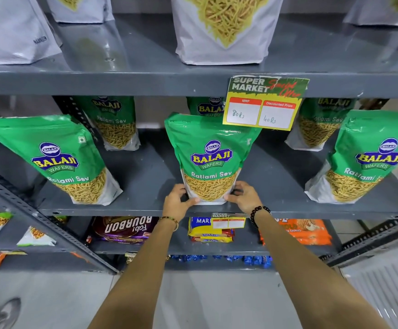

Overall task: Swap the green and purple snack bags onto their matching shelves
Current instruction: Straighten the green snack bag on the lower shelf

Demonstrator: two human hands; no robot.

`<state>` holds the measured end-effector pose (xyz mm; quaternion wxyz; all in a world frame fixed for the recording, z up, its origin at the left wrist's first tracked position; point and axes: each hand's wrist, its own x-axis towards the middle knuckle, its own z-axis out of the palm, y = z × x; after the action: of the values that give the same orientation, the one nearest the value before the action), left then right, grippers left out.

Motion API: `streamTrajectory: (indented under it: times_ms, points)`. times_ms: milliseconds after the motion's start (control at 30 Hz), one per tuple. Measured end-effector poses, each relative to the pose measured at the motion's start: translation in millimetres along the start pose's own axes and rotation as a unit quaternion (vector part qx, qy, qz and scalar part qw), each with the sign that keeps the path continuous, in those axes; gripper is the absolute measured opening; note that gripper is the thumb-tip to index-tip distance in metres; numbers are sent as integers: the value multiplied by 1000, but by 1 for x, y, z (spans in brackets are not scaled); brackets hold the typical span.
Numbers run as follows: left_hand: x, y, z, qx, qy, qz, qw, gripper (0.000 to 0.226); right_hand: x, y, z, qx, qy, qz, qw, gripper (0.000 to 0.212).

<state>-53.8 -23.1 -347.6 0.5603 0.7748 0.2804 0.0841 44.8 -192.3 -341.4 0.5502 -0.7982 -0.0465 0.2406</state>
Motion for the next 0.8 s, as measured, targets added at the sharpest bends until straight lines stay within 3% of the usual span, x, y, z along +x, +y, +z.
streamTrajectory:
  times_ms: [300,800]
  points:
    - [0,3,-1,-11,-7,-5,1000,52,-1,-2,1,-9,-4,3,1000,56]
    - [1,6,-3,13,-17,3,1000,47,-4,-2,0,-1,8,-1,1000,48]
